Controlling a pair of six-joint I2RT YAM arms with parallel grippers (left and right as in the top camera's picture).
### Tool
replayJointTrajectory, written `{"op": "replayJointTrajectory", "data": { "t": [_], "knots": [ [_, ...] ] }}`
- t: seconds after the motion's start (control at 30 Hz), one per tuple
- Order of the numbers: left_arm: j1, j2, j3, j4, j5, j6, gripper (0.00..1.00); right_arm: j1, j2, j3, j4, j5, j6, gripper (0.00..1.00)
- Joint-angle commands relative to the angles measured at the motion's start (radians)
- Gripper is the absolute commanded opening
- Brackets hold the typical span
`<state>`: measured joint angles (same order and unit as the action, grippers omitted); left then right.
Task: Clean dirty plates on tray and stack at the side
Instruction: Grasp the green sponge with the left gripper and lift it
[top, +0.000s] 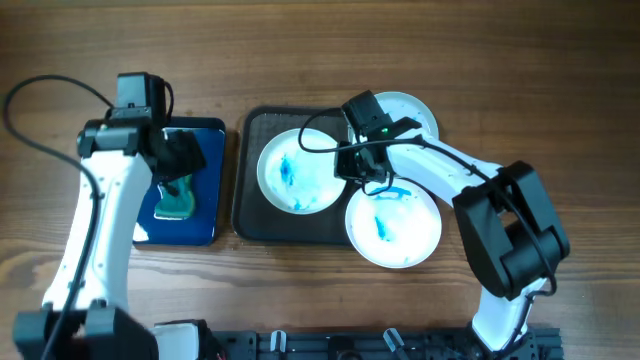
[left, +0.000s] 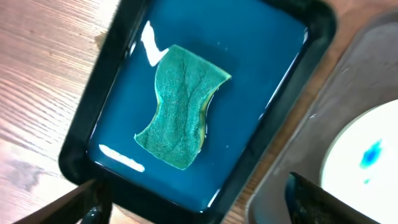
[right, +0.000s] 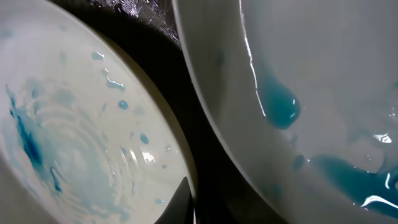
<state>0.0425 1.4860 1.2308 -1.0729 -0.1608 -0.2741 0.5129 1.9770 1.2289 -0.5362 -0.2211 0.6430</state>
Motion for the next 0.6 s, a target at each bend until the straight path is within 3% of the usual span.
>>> {"op": "replayJointTrajectory", "data": {
  "t": [0.0, 0.17, 0.4, 0.57],
  "knots": [
    [0.007, 0.102, 0.013, 0.003, -0.016, 0.113, 0.77, 0.007, 0.049, 0.007, 0.005, 0.021, -0.001, 0.04],
    [0.058, 0.243, 0.013, 0.030, 0.043, 0.218, 0.64, 0.007, 0.049, 0.007, 0.005, 0.017, -0.024, 0.04],
    [0.238, 0.304, 0.008, 0.073, 0.208, 0.222, 0.62, 0.007, 0.049, 0.007, 0.017, 0.010, -0.014, 0.04],
    [0.245, 0.341, -0.057, 0.140, 0.258, 0.298, 0.62, 0.007, 0.049, 0.007, 0.023, 0.010, -0.013, 0.04]
  ]
}}
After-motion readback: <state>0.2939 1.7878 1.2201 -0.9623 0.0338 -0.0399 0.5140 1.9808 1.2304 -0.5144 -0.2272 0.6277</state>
